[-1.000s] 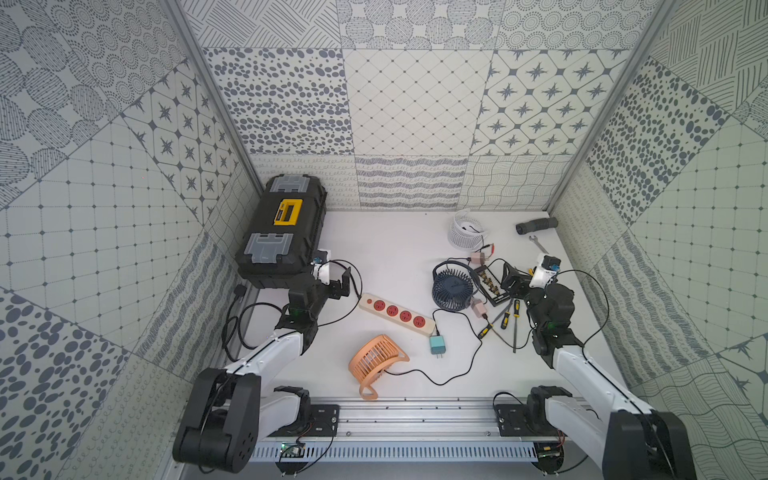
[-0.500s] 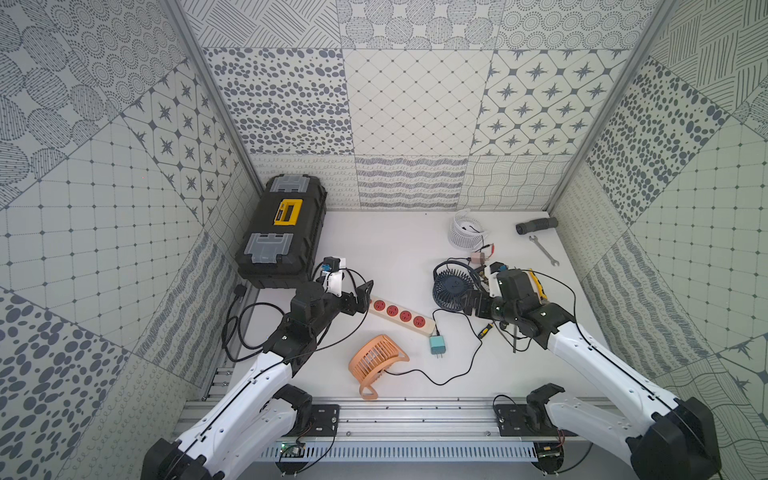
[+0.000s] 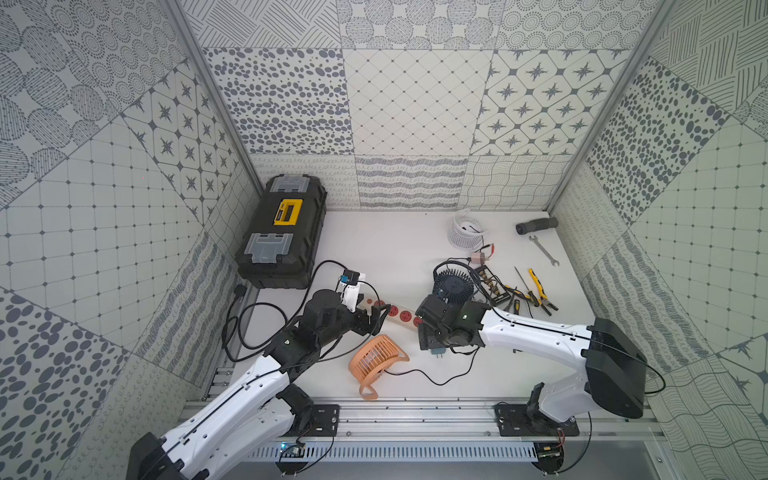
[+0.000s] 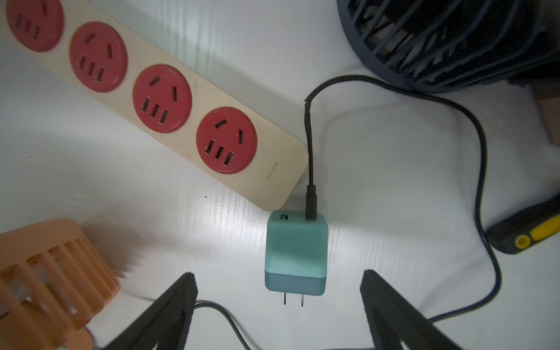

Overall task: Plug the desk fan into the power strip
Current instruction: Pick up the plug from the center of the board.

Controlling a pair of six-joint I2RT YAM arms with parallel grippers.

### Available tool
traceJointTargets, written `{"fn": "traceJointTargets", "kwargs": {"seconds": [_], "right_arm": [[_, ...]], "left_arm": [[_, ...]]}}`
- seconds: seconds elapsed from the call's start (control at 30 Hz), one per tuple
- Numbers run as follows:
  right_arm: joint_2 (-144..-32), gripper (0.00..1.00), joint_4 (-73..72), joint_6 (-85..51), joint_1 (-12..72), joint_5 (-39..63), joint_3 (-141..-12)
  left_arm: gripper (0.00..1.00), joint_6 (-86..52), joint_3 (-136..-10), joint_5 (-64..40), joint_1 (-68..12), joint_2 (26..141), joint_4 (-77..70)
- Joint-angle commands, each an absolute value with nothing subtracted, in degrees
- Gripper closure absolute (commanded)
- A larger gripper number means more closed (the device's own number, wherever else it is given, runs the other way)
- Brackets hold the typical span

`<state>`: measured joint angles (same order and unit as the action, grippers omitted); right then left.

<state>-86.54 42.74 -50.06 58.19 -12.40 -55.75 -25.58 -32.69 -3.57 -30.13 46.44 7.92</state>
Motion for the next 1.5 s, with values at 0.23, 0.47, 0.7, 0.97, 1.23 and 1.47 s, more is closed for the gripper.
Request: {"fn": "traceJointTargets", "kwargs": {"seconds": [0.23, 0.47, 0.7, 0.97, 1.23, 1.47], "right_arm": [[-94.01, 0.22, 43.32, -54.2, 58.45, -16.36, -58.18], [-96.06, 0.35, 38.45, -53.44, 56.18, -14.63, -56.83], [-98.57, 0.47, 36.75, -52.77, 55.55, -13.25, -57.86], [-93.1, 0.63, 36.74, -54.36, 55.55, -14.27, -56.0], [-80.26, 0.65, 36.33, -54.69, 54.37, -18.45, -58.71], [-74.18, 0.61, 25.41, -56.22, 49.36, -11.09, -58.16]], "left_arm": [[0.03, -29.42, -33.13, -3.5, -31.29, 47.67, 9.27], [0.03, -29.95, -32.67, -3.31, -31.55, 47.7, 8.47], [0.03, -30.36, -33.09, -3.43, -31.64, 48.12, 8.59], [0.03, -31.55, -33.49, -4.56, -31.77, 48.25, 8.29], [0.07, -33.87, -35.34, -4.41, -37.32, 51.08, 1.71], [0.1, -33.24, -36.68, -1.06, -47.39, 57.58, -7.54]]}}
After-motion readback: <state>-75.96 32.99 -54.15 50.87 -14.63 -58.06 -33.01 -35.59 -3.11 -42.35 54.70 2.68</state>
